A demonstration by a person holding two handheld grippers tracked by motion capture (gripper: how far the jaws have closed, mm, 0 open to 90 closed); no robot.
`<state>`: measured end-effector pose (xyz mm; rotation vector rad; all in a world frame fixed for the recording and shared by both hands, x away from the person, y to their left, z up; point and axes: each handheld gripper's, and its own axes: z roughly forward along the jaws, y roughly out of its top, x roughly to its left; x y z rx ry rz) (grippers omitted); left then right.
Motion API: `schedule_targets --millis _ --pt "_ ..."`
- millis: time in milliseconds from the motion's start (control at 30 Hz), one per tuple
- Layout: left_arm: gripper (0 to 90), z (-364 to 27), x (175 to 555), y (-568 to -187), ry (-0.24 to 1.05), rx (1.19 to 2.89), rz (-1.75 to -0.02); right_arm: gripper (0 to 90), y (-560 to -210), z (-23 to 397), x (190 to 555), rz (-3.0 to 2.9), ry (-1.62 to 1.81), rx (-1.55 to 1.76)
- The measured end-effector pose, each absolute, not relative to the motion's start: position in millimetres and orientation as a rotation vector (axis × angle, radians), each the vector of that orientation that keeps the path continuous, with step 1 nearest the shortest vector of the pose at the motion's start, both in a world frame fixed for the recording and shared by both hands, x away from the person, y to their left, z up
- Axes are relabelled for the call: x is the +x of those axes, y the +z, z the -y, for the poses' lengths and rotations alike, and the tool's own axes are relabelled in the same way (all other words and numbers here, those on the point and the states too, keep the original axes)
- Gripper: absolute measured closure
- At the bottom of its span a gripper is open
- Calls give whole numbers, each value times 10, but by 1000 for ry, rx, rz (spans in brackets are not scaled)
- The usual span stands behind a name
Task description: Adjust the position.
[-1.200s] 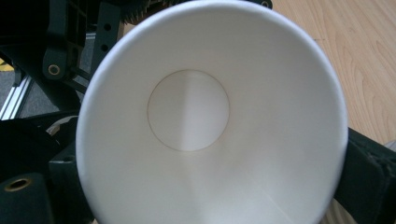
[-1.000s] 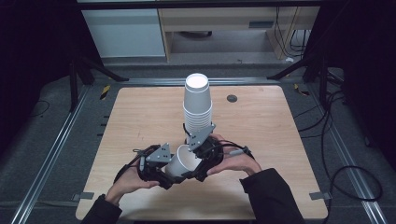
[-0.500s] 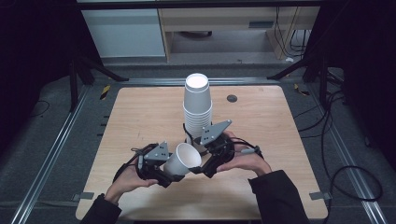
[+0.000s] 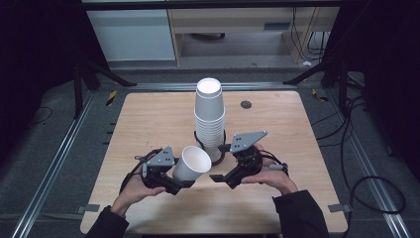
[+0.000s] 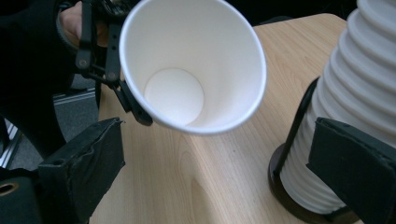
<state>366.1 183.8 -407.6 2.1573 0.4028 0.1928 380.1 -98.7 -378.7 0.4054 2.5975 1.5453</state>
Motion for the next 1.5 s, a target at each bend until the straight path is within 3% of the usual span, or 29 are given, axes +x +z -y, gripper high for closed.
schedule_targets --millis 400,1500 --pt "224 -1841 3655 -4044 190 2050 -431 38 -3935 1096 3754 -2524 1691 521" --pt "225 -1599 3597 -4113 180 2018 -388 38 -4002 915 3768 -2520 1839 524"
